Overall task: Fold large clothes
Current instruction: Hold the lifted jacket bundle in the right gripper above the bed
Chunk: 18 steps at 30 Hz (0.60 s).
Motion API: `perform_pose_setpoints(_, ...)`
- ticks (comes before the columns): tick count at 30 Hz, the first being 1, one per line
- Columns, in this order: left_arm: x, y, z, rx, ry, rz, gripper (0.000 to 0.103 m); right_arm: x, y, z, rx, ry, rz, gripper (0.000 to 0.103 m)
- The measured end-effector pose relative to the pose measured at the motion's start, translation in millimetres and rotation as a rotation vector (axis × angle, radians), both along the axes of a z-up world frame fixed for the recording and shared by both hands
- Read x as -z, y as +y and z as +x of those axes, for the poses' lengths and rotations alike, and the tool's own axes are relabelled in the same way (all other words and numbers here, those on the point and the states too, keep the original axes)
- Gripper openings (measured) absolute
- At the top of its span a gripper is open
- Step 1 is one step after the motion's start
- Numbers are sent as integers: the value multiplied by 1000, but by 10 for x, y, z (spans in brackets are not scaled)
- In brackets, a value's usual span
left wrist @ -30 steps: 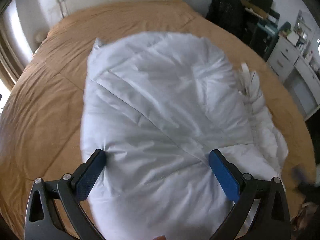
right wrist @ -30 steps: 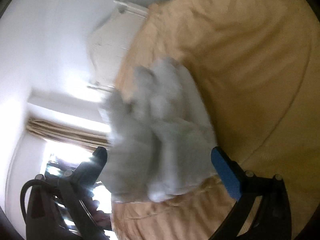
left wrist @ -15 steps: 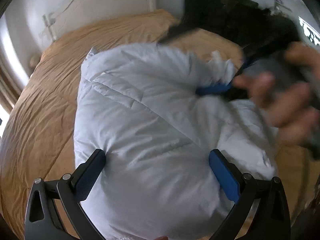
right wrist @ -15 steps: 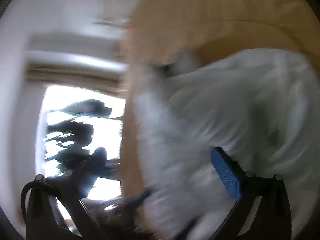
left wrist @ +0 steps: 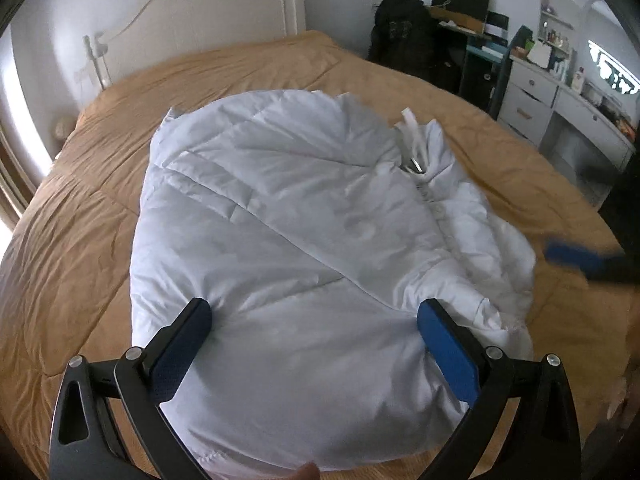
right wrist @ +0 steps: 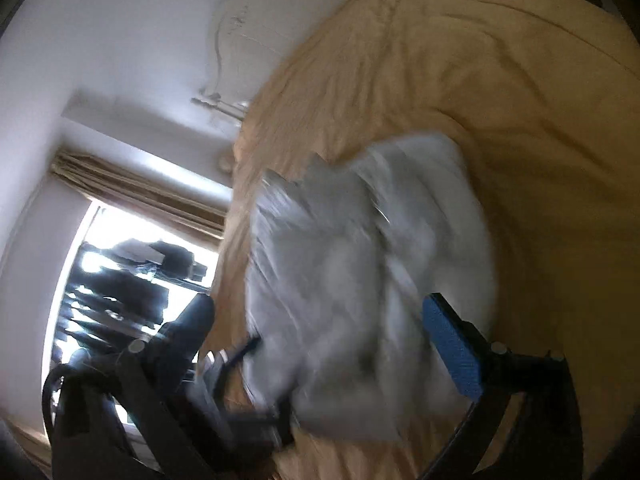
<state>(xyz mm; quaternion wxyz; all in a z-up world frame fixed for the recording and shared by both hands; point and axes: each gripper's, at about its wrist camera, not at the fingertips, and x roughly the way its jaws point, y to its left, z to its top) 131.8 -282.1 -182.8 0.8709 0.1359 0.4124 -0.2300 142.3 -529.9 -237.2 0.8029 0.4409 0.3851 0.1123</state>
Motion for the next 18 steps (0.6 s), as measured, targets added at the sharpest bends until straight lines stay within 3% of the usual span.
perform_pose_setpoints(3,-110,-31,8,-14,12,-20,96,186,28,-316,118,49,-85,103)
perform_pose_setpoints(8,-137,-70,72,-19,-25,4,94,548,-3,-628,234,70,27,103)
perform_pose_setpoints(10,-151,-69,152,-28,-23,2,94,685,13,-626,229,109,53,103)
perform_pose_setpoints(13,-102,-51,340,-32,14,2,94,1011,37,-596,183,157,208,103)
perform_pose_setpoints(15,-90,-57,382,-20,28,0,94,1179,70,-565,193,188,223,103)
perform_pose_setpoints(18,-88,-30,372,7,32,-8,94,1237,134,-450,165,131,277,103)
